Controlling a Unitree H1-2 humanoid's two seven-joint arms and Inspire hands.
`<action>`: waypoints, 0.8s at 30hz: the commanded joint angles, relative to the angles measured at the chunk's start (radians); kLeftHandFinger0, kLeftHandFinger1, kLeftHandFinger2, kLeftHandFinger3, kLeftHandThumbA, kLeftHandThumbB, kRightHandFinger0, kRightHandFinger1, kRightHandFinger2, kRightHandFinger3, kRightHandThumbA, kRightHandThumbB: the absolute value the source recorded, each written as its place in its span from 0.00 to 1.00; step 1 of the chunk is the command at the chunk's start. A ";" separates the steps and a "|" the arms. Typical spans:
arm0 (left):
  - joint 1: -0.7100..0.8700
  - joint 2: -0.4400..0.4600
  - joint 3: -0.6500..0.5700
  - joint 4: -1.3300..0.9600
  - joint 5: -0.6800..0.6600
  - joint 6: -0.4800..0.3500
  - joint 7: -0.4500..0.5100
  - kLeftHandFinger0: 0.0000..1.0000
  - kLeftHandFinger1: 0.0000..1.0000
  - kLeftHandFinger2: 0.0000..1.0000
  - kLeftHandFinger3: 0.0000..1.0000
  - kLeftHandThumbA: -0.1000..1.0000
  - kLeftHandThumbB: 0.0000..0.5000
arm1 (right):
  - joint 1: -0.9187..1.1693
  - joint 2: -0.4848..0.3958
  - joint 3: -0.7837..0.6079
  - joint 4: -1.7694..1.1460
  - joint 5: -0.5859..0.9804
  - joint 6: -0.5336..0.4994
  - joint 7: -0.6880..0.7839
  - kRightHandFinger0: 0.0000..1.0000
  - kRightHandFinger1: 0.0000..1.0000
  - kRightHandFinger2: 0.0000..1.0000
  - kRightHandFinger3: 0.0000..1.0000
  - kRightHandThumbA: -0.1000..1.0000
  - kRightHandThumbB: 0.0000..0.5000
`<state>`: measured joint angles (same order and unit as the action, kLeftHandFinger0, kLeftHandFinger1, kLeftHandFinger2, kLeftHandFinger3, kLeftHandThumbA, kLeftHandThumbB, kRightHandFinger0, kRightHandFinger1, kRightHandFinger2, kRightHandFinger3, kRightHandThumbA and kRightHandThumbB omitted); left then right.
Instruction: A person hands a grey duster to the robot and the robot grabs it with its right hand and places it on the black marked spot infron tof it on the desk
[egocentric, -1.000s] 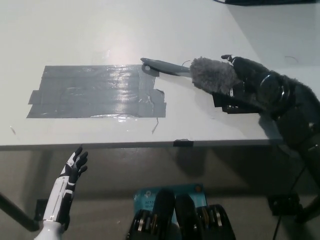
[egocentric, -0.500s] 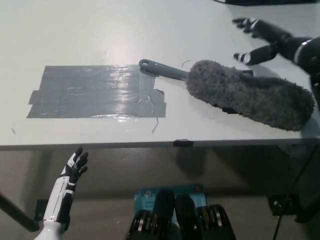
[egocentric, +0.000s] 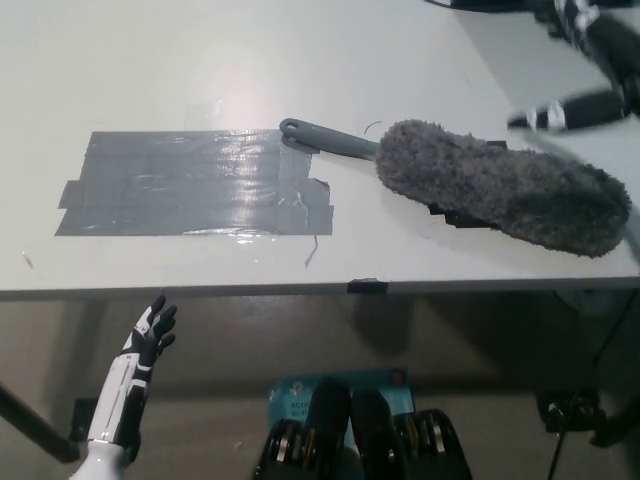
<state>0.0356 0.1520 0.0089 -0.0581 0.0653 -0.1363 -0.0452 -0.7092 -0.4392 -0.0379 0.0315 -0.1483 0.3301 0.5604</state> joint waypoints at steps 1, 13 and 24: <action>0.013 0.019 -0.004 0.002 0.014 -0.049 -0.009 1.00 1.00 1.00 1.00 1.00 0.30 | 0.421 0.068 -0.275 -0.915 0.391 0.110 -0.156 1.00 1.00 1.00 1.00 0.97 0.96; 0.140 -0.011 -0.015 0.035 0.027 -0.114 0.011 1.00 1.00 1.00 1.00 0.99 0.28 | 0.850 0.337 -0.095 -0.366 0.107 -0.402 -0.223 1.00 1.00 1.00 1.00 1.00 0.66; 0.123 -0.001 -0.014 0.020 0.031 -0.102 0.004 1.00 1.00 1.00 1.00 1.00 0.32 | 0.838 0.415 -0.110 -0.159 -0.048 -0.587 -0.436 1.00 1.00 1.00 0.68 0.06 0.58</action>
<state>0.1703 0.1439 0.0064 -0.0046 0.0694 -0.1523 -0.0451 0.1527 -0.0905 -0.1048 -0.1787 -0.0914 0.1186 0.3923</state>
